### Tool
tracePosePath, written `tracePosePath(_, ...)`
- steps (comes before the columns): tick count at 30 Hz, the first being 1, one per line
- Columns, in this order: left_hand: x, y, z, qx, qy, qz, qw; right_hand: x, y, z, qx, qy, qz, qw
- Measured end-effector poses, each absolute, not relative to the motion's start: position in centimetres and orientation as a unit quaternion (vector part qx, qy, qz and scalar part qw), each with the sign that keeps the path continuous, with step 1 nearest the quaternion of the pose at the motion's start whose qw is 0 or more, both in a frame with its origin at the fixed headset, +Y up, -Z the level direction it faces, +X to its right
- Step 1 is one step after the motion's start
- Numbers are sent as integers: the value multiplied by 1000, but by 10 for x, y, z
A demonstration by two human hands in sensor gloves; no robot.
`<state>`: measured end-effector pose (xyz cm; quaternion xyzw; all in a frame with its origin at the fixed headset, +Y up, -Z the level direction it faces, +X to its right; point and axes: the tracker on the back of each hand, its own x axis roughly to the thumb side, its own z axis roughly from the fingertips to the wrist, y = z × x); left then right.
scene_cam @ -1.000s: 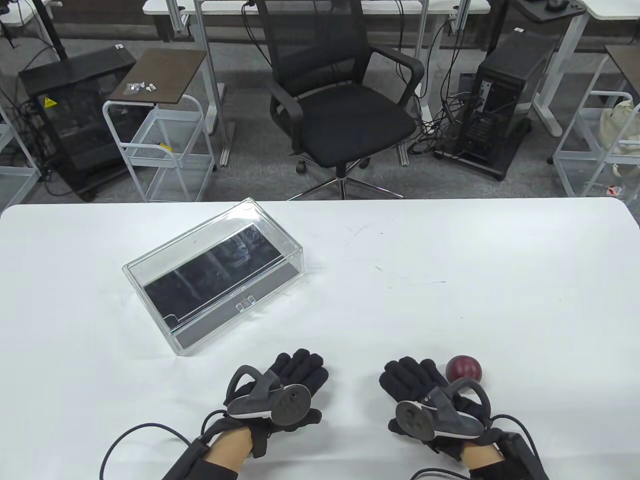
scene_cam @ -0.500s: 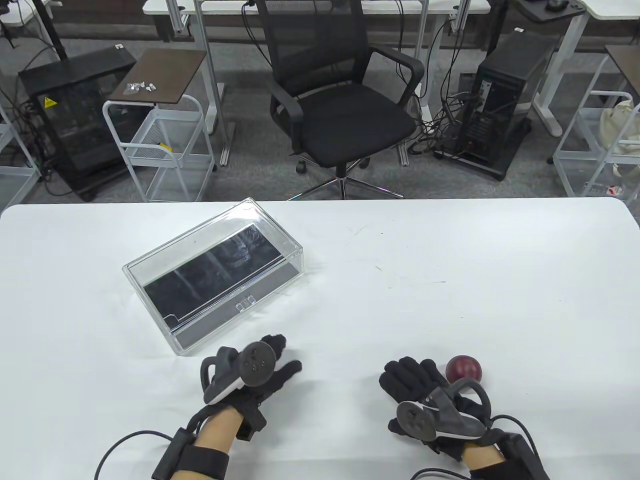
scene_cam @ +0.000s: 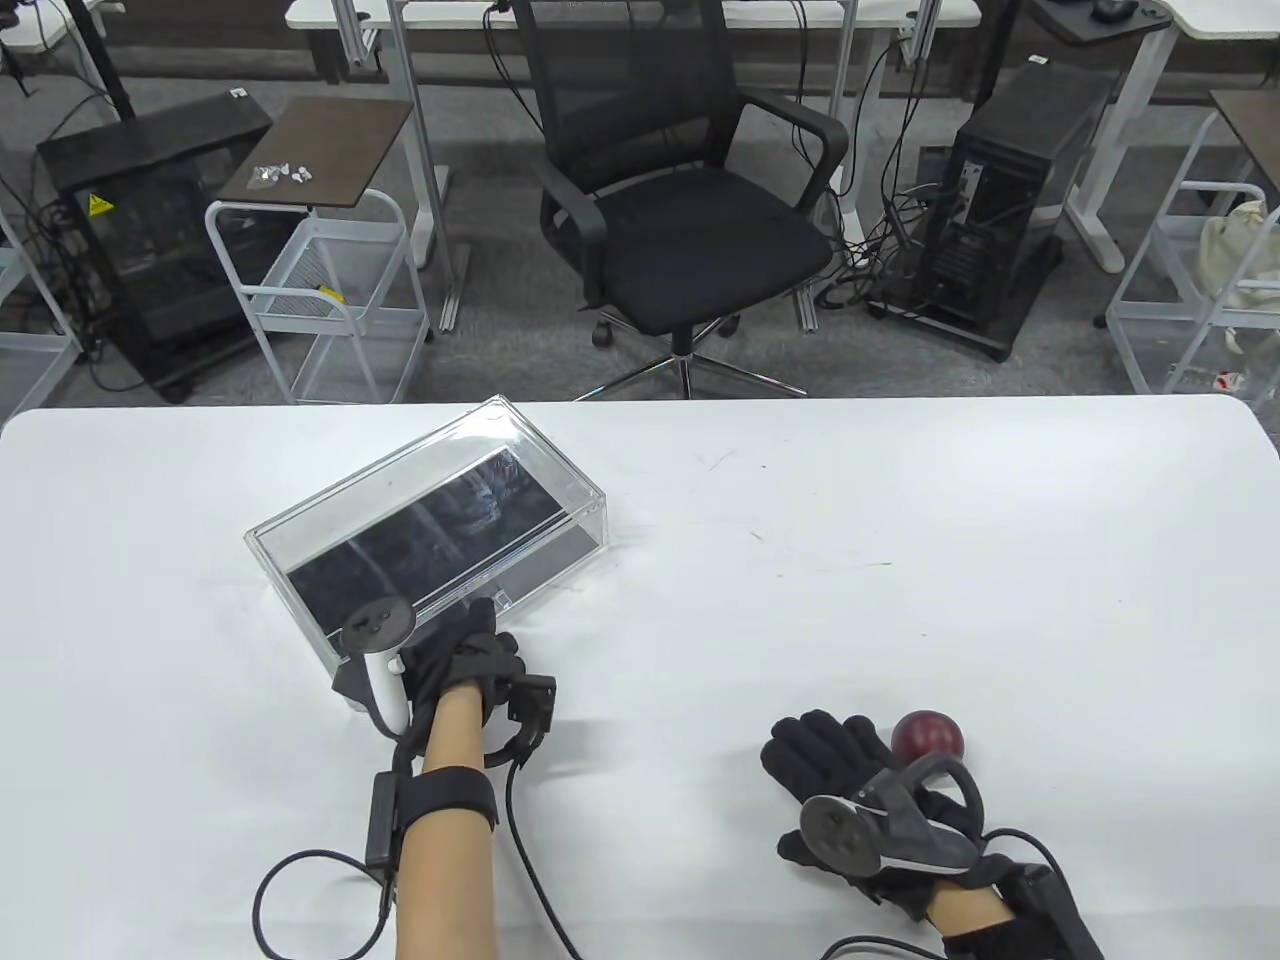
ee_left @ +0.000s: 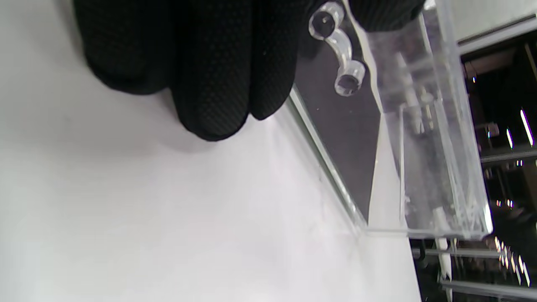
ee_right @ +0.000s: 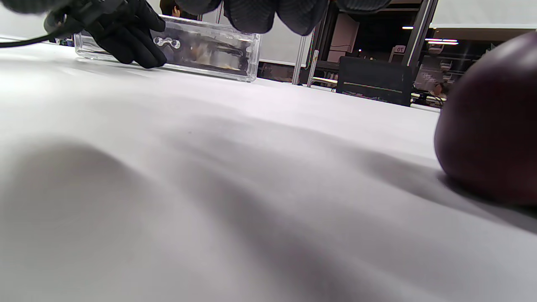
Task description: Put the plum into the drawer organizer
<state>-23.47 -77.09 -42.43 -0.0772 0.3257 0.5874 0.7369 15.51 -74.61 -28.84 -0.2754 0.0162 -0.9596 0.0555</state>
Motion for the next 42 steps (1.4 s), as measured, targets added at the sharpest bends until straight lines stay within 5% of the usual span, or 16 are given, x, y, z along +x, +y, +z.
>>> tracePosePath(14, -232, -784, -418, -57, 363, 637, 677, 157, -746, -291, -275, 13, -961, 36)
tracePosePath(42, -184, -780, -361, -113, 324, 597, 726, 151, -743, -283, -290, 35, -956, 30)
